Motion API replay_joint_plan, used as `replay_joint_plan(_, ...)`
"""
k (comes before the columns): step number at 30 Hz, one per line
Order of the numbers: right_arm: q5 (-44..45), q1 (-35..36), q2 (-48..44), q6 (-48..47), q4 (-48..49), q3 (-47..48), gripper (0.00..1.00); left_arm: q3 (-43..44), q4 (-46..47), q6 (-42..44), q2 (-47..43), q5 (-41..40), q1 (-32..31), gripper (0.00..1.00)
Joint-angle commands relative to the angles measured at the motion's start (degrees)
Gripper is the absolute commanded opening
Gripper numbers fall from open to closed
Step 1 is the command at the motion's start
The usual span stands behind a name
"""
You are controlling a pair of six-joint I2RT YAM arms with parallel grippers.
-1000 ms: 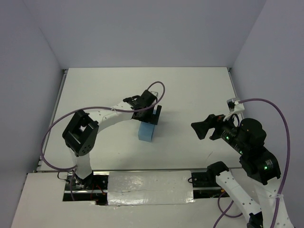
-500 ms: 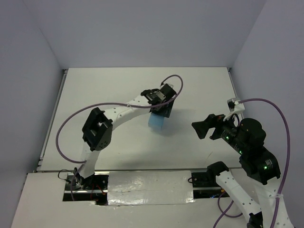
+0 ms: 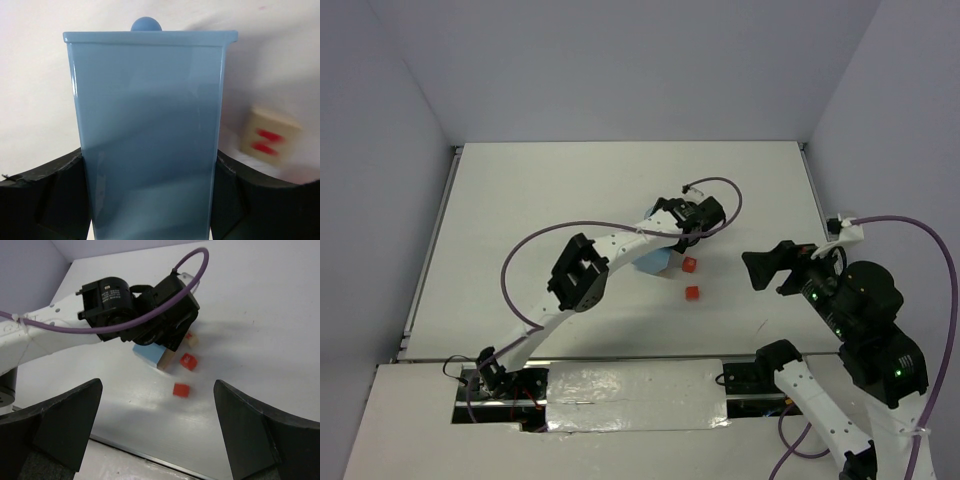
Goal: Build the wood block tower
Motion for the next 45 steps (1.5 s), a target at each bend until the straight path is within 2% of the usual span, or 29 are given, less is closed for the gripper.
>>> replay_joint_plan(1, 3.33, 0.27, -1.47, 0.86, -0.15, 3.47, 1.00, 3.42, -7.83, -0.57, 1.27, -11.91, -1.45, 0.06)
replay_joint_plan(3, 3.33, 0.18, -1.82, 1.12, -0.24, 3.74, 1.00, 3.44, -9.17, -0.13, 1.63, -14.82, -1.89, 0.10)
replay_joint_plan(8, 3.24, 0.27, -1.74, 1.56, 0.46, 2.25, 1.00, -2.18, -5.40, 1.19, -1.01, -12.20, -2.16, 0.18)
replay_joint_plan(13, 5.51, 0.27, -1.38, 2.35, 1.69, 0.23, 1.00, -4.01, -3.21, -0.13, -5.48, -10.18, -2.78, 0.20)
replay_joint_plan(19, 6.14, 0.27, -2.09, 4.72, 4.06, -3.11, 1.00, -11.91, 1.45, -4.00, -17.43, -8.69, -0.32, 0.20)
replay_joint_plan(23, 6.05, 0.18, -2.44, 6.30, 5.21, -4.43, 1.00, -17.99, 3.30, -4.00, -26.47, -2.90, 2.05, 0.22)
replay_joint_plan(24, 5.88, 0.27, -2.61, 6.57, 5.73, -5.04, 1.00, -21.74, 4.35, -4.08, -28.24, -1.40, 3.63, 0.22)
replay_joint_plan(25, 5.79, 0.27, -2.87, 7.09, 7.13, -5.57, 1.00, -24.31, 5.66, -4.00, -32.26, 0.79, 4.69, 0.22)
replay_joint_plan(26, 4.74, 0.27, -3.83, 8.49, 8.27, -7.23, 1.00, -31.03, 7.85, -3.65, -34.74, 6.99, 5.91, 0.20)
replay_joint_plan(28, 2.81, 0.27, -4.72, 10.16, 12.66, -9.52, 1.00, -39.14, 18.21, -1.98, -44.66, 15.35, 9.17, 0.19)
replay_joint_plan(29, -0.07, 0.18, -5.07, 11.65, 14.68, -12.31, 0.99, -47.45, 22.60, -1.45, -48.17, 25.93, 11.53, 0.18)
replay_joint_plan(30, -2.28, 0.27, -5.07, 12.62, 18.79, -13.91, 0.99, -51.54, 32.04, -1.36, -52.21, 31.52, 12.68, 0.17)
replay_joint_plan(31, -4.39, 0.18, -4.03, 13.68, 20.83, -15.32, 0.98, -55.75, 37.00, -1.62, -59.91, 36.62, 13.48, 0.16)
replay_joint_plan(32, -8.93, 0.27, -3.24, 15.95, 23.03, -18.03, 0.94, -62.67, 41.67, -2.15, -63.12, 40.50, 14.27, 0.15)
replay_joint_plan(33, -11.33, 0.18, -2.19, 17.10, 27.49, -19.19, 0.92, -65.09, 45.72, -3.37, -66.46, 47.06, 15.15, 0.13)
replay_joint_plan(34, -13.27, 0.18, -0.09, 18.51, 29.62, -20.33, 0.90, -67.55, 52.11, -3.90, -71.45, 50.52, 15.59, 0.09)
replay_joint_plan(36, -17.56, 0.27, 1.95, 22.80, 36.37, -23.23, 0.85, -73.62, 57.86, -6.61, -77.00, 58.07, 16.55, 0.07)
replay_joint_plan(37, -18.37, 0.44, 3.70, 23.96, 37.98, -23.76, 0.84, -75.12, 61.37, -7.50, -78.17, 57.94, 16.74, 0.08)
replay_joint_plan(38, -18.47, 0.62, 4.41, 25.28, 39.47, -24.03, 0.84, -74.96, 59.49, -7.69, -78.87, 56.29, 17.00, 0.08)
replay_joint_plan(39, -18.12, 0.71, 4.94, 25.55, 40.10, -24.12, 0.84, -74.00, 55.90, -6.99, -78.97, 53.66, 17.00, 0.08)
replay_joint_plan(40, -17.68, 0.79, 5.64, 25.81, 40.36, -24.29, 0.84, -72.34, 47.77, -6.46, -77.58, 46.06, 17.09, 0.03)
replay_joint_plan(41, -16.90, 0.79, 5.91, 25.99, 39.84, -24.12, 0.83, -69.01, 43.95, -6.11, -76.17, 42.51, 17.26, 0.00)
replay_joint_plan(42, -15.06, 0.88, 6.26, 25.99, 39.23, -24.12, 0.84, -67.50, 40.95, -5.41, -72.50, 39.16, 17.35, 0.00)
replay_joint_plan(43, -14.26, 0.80, 7.13, 25.73, 38.70, -24.12, 0.84, -65.83, 37.79, -4.97, -70.12, 32.26, 17.35, 0.00)
replay_joint_plan(45, -12.59, 0.71, 7.75, 25.29, 37.21, -24.38, 0.84, -61.70, 33.64, -2.17, -63.11, 29.04, 17.53, 0.00)
